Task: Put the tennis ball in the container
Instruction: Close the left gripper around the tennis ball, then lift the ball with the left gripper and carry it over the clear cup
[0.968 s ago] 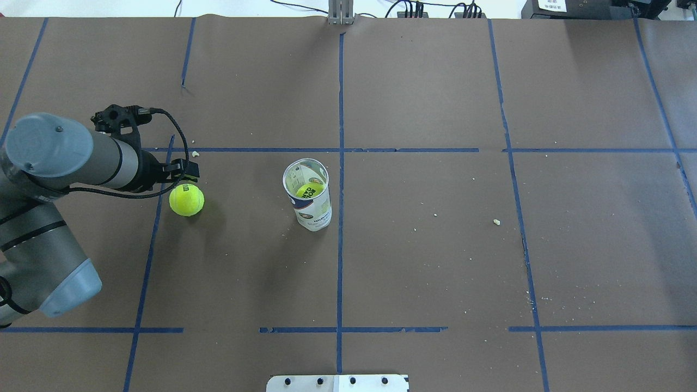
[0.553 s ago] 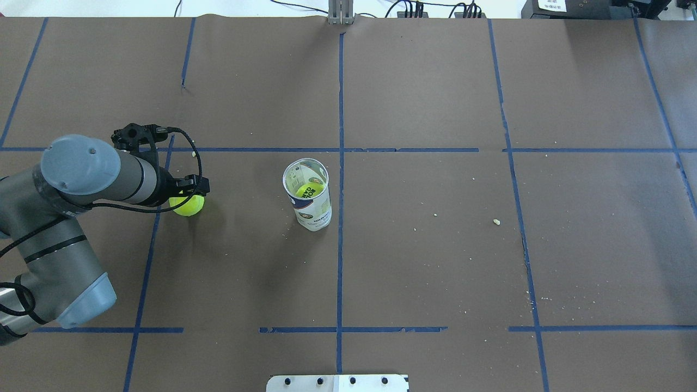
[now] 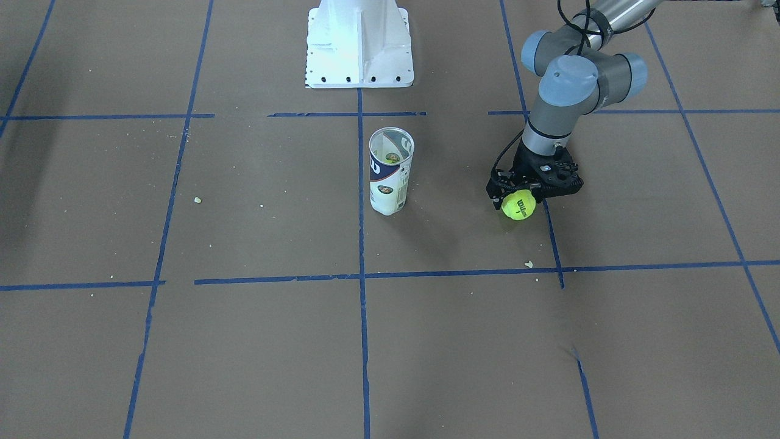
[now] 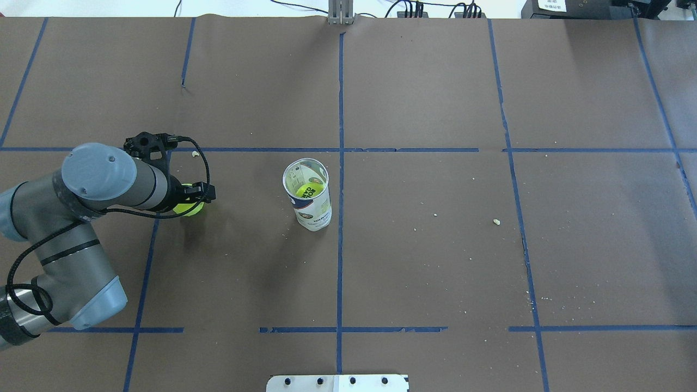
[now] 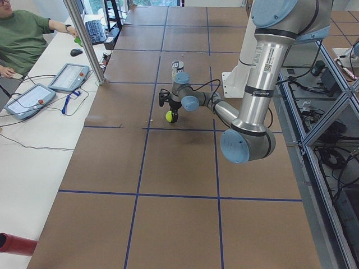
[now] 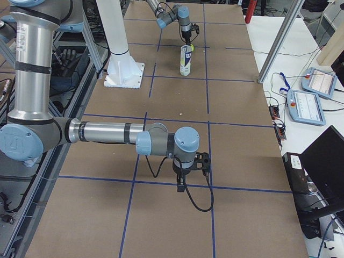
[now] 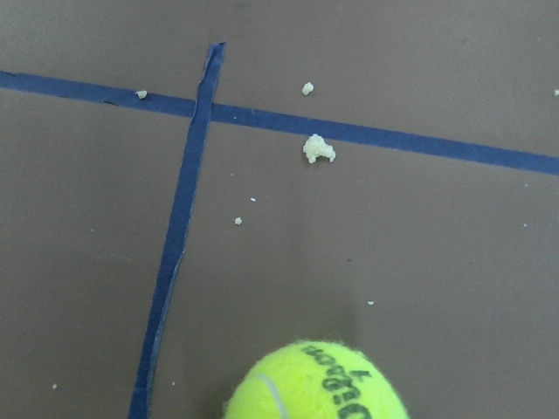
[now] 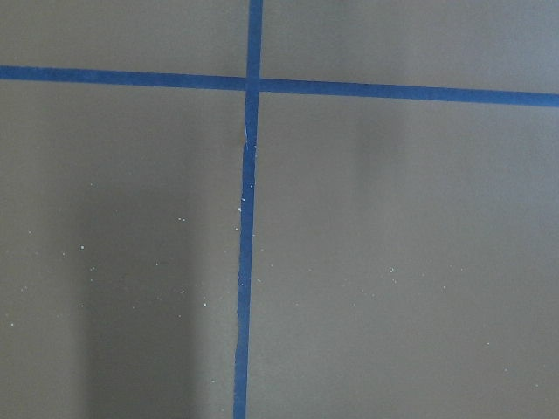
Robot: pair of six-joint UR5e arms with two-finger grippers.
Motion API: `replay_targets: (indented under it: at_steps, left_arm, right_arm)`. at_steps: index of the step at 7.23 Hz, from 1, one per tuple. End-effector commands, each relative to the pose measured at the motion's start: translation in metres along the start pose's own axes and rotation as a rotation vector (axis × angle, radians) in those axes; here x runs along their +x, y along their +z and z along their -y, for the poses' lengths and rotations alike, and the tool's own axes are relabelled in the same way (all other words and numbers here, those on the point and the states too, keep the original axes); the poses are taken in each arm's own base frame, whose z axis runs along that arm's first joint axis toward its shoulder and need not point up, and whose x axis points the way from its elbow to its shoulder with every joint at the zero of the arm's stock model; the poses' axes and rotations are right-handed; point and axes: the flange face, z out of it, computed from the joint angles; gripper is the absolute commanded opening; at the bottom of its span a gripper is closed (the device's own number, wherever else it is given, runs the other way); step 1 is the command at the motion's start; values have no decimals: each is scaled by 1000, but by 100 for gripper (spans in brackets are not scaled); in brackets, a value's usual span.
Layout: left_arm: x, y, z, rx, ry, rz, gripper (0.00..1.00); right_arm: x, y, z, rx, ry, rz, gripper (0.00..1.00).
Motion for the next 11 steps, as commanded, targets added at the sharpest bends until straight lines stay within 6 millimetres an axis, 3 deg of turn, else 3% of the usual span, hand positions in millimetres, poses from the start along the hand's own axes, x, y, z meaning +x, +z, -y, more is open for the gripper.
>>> replay_targets:
  at_steps: [1,2,3,5,7,8,10,11]
  left_arm:
    - [5,0,-2,-2,2,-5,31]
    - [7,-8,1,6,1,-18,3]
    - [8,-19,1,11,4,-32,3]
    - [24,-86,-3,27,14,-69,0]
    - [18,-178,30,61,-50,-94,0]
    - [27,-223,36,58,-71,-116,0]
    - [82,-270,33,7,-94,-83,0]
    - [105,-277,29,-30,-111,-82,0]
  right_arm:
    - [0,0,0,1,-1,0,100]
    - [0,0,0,1,-1,0,100]
    - [0,0,0,0,0,0,100]
    - [0,0,0,1,-1,0,100]
    - [0,0,0,0,0,0,100]
    - [0,0,0,0,0,0,100]
    - [0,0,0,1,-1,0,100]
    - [0,0,0,-2,1,0,100]
